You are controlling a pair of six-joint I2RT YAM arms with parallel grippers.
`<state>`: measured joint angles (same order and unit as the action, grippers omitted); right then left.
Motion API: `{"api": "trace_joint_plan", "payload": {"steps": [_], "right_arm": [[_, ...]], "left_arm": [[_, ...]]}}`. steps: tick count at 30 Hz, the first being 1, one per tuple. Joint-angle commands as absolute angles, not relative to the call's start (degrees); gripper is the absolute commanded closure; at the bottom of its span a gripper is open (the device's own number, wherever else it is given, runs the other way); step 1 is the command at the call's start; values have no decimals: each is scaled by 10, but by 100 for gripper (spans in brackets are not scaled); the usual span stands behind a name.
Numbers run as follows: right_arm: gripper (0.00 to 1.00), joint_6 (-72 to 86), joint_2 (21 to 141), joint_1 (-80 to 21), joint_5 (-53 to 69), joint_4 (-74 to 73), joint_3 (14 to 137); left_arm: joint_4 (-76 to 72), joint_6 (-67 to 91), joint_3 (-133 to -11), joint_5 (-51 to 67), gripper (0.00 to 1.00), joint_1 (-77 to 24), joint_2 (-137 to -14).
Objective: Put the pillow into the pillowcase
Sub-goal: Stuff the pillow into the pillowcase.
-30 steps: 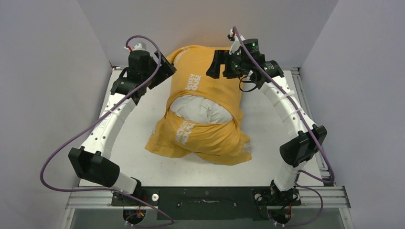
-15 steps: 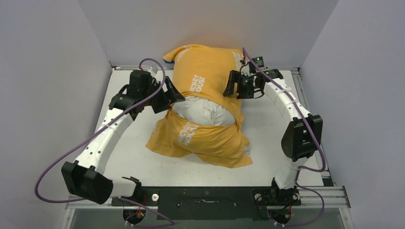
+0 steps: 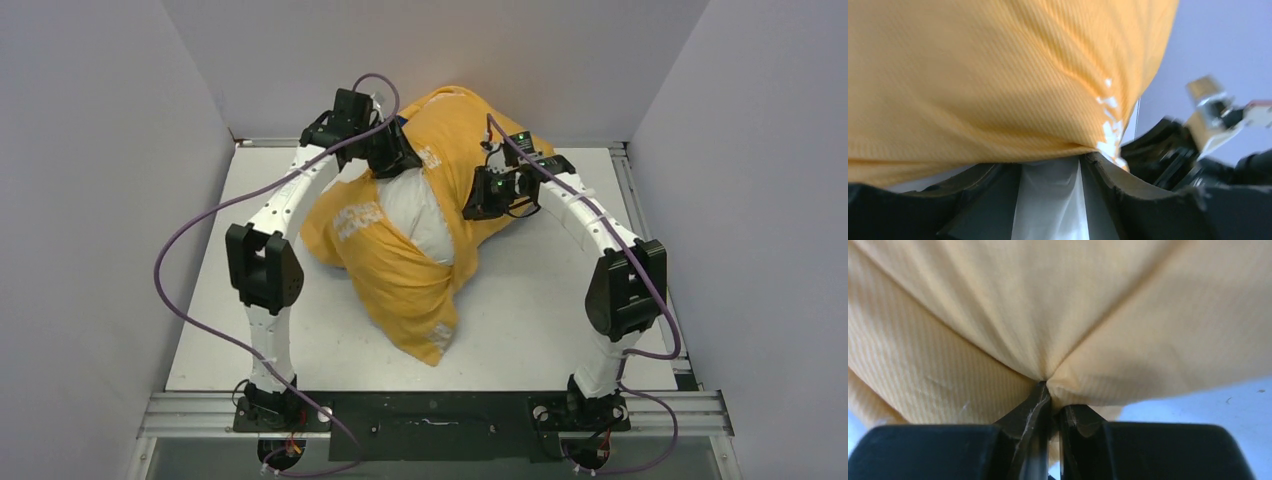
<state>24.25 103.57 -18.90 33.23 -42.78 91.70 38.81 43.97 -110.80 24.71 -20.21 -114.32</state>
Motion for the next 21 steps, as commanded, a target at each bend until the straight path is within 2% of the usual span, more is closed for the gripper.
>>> {"api": "trace_joint_plan", "payload": {"steps": [1,4,7,10,16,21], "right_arm": [[89,235,1007,-276,383,-545,978],[64,210,1012,-269,303,-591,1052],[38,199,1027,-268,249,-609,1135],[23,199,1044,-275,216,-598,1190],[15,200,1092,-299,192,-565,1245],[15,199,1124,-328,214,-509,1281]], "left_arm": [[426,380,-1371,225,50,-236,-1235],[547,321,-1470,160,32,-234,-1247],[576,282,-1410,90,26,-232,-1169],[580,266,-1311,18,25,-231,-1081],[627,282,-1183,-110,25,-221,-986],[620,297,-1116,-92,28,-199,-984]]}}
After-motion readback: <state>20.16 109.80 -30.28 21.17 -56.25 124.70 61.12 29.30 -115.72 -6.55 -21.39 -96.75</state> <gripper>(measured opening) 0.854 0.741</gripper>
